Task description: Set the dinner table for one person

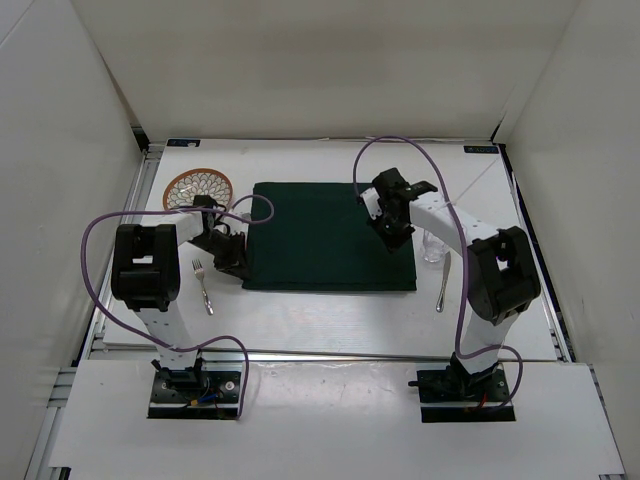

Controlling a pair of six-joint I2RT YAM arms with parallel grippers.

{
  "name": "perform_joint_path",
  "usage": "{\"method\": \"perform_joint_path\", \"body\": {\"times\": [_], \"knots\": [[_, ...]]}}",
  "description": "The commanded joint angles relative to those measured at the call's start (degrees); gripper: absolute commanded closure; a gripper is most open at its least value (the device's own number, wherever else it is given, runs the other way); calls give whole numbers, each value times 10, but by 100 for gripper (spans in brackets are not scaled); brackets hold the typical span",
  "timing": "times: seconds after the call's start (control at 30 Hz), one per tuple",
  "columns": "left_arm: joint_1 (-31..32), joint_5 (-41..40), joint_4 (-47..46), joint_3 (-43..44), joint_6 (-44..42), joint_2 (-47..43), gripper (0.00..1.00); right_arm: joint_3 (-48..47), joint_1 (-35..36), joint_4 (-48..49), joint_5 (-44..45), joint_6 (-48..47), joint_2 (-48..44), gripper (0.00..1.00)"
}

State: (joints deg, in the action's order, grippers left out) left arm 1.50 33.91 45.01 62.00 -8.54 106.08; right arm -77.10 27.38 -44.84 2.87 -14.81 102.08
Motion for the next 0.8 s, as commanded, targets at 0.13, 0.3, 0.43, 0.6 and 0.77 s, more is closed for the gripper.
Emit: {"method": "perform_joint_path", "body": {"times": [0.13,0.3,0.43,0.6,0.77], "knots": [[4,-16,2,17,1,-2,80,-13,-1,12,-1,6,-27,76],[-1,-29,2,17,1,-7,56,-13,-1,12,-6,6,-27,71],[-1,-36,2,17,1,-18,42,-13,-1,12,-6,6,-27,71],[-1,-28,23,47,-17,-55,0,-8,-7,12,-18,0,-27,71],[-8,-78,28,86,-22,-92,0,-2,-12,6,-18,0,-27,71]]}}
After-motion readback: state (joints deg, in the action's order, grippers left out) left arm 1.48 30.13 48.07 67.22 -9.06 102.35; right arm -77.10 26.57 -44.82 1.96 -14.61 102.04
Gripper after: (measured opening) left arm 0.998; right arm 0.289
